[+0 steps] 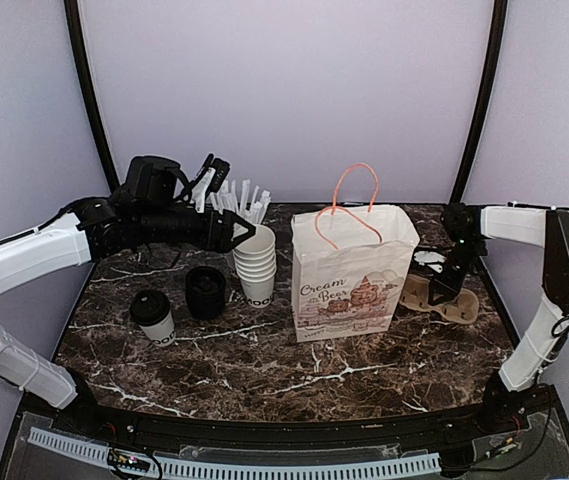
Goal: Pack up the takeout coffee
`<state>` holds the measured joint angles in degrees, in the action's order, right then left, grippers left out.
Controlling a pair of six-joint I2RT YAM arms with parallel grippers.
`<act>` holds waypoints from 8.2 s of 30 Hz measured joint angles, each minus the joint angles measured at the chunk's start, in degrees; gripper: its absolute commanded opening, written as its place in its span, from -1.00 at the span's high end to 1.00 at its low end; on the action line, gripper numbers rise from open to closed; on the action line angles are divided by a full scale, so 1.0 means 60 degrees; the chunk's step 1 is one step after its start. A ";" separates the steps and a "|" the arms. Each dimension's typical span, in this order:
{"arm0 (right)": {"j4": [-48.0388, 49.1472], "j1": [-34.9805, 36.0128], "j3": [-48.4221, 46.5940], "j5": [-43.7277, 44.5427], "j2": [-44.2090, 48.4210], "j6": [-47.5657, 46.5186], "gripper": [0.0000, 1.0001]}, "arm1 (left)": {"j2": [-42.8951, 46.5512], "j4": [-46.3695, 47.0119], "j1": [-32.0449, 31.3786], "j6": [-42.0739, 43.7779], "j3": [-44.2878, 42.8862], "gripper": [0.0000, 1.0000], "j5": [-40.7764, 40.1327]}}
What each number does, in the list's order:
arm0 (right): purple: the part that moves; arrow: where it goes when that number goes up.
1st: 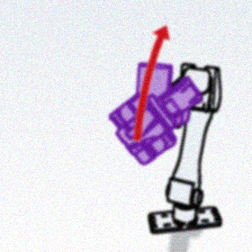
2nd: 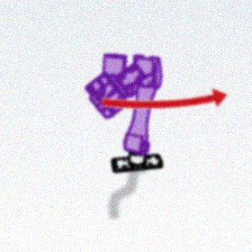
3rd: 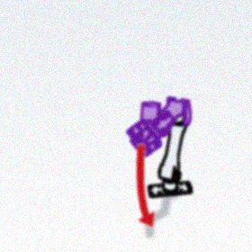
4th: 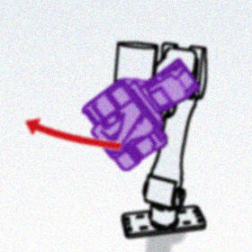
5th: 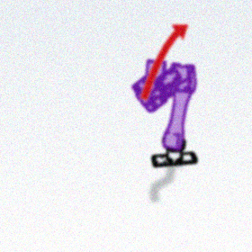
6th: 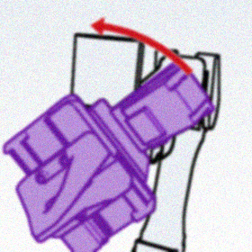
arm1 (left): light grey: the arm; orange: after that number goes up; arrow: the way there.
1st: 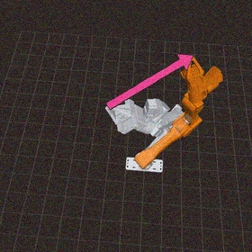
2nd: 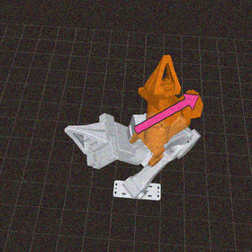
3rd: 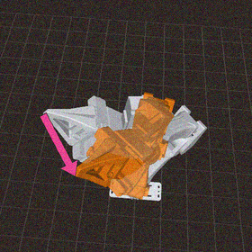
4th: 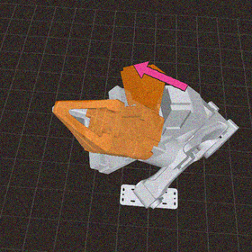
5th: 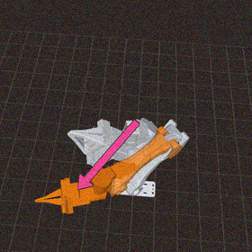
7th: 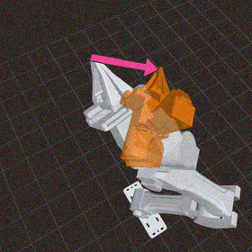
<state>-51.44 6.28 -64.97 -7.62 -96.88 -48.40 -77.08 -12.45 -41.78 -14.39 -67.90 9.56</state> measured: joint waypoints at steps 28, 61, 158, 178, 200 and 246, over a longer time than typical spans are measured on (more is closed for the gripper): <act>-0.0714 -0.0495 -0.2688 -0.0594 0.1293 0.2725 0.37 | 0.0175 0.0379 -0.0007 0.0131 0.0222 -0.45 0.0918; 0.1443 0.1971 -0.5439 -0.4022 0.3224 0.3450 0.30 | -0.2047 -0.0033 -0.1395 0.0291 -0.2885 -0.40 0.0317; 0.0117 -0.2779 -0.1745 -1.0652 0.4022 0.4291 0.49 | -0.4794 0.4084 -0.2244 -0.0637 -0.4907 -0.57 0.2157; -0.0463 -0.2787 -0.1625 -0.8065 0.4368 0.3286 -0.02 | -0.5756 0.4750 -0.2816 -0.1042 -0.5712 -0.49 0.2779; -0.2218 -0.1588 0.2397 -0.1038 0.3504 0.1421 -0.25 | -0.1767 0.3122 -0.2816 0.0925 -0.1894 -0.50 -0.0113; 0.1056 -0.1767 -0.1260 -0.1548 0.2113 0.3898 0.23 | -0.0055 0.2262 -0.2816 0.1300 -0.0036 -0.63 -0.2324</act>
<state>-45.10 -4.32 -72.53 -16.91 -84.20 -25.02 -77.41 1.13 -58.67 -6.59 -68.12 -4.38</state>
